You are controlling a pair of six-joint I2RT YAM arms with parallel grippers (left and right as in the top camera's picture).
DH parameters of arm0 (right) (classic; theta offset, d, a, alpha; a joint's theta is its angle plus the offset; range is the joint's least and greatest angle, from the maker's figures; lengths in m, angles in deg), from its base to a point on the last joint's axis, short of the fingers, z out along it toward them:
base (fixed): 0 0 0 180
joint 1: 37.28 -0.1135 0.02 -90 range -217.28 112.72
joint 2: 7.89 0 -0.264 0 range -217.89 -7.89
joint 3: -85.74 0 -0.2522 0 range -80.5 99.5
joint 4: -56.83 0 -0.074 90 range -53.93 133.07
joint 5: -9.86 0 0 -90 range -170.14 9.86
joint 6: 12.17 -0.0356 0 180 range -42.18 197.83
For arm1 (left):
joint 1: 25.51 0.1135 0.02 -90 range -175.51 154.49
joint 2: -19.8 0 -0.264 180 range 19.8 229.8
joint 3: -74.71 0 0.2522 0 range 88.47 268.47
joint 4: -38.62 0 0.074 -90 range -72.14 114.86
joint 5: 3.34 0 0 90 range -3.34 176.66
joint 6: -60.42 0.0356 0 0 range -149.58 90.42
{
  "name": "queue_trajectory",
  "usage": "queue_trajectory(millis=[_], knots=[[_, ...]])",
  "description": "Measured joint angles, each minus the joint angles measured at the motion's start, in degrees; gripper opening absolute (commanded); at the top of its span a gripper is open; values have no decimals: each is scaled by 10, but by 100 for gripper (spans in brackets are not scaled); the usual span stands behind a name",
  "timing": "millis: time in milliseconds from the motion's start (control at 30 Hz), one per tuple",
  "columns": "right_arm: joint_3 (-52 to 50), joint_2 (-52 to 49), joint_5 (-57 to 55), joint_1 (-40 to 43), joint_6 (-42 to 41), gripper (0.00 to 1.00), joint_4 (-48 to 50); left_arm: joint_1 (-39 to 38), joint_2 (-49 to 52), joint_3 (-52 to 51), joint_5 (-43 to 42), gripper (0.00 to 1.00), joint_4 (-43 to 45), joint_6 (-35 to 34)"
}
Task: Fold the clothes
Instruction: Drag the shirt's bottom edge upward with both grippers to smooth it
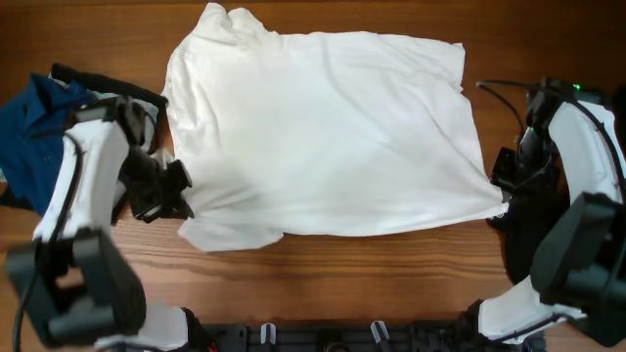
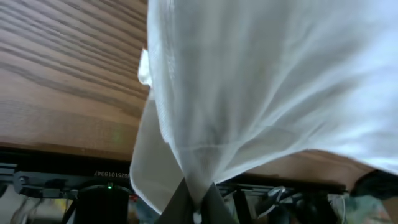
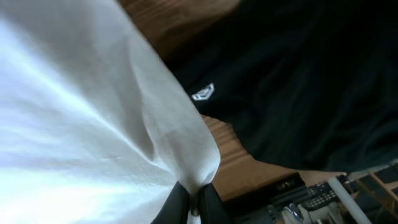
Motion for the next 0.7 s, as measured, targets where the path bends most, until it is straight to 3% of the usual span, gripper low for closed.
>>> queue_trajectory(millis=[267,467,700], knots=[[-3,124,-19,0,-54,4,4,4,-161,-2,28,4,-4,-38],[-4,125,-29,0,-53,4,-25,4,-169,-27,33,4,-13,-47],[-5,117,44,0,20,6,153,4,-169,-56,3,4,189,-55]])
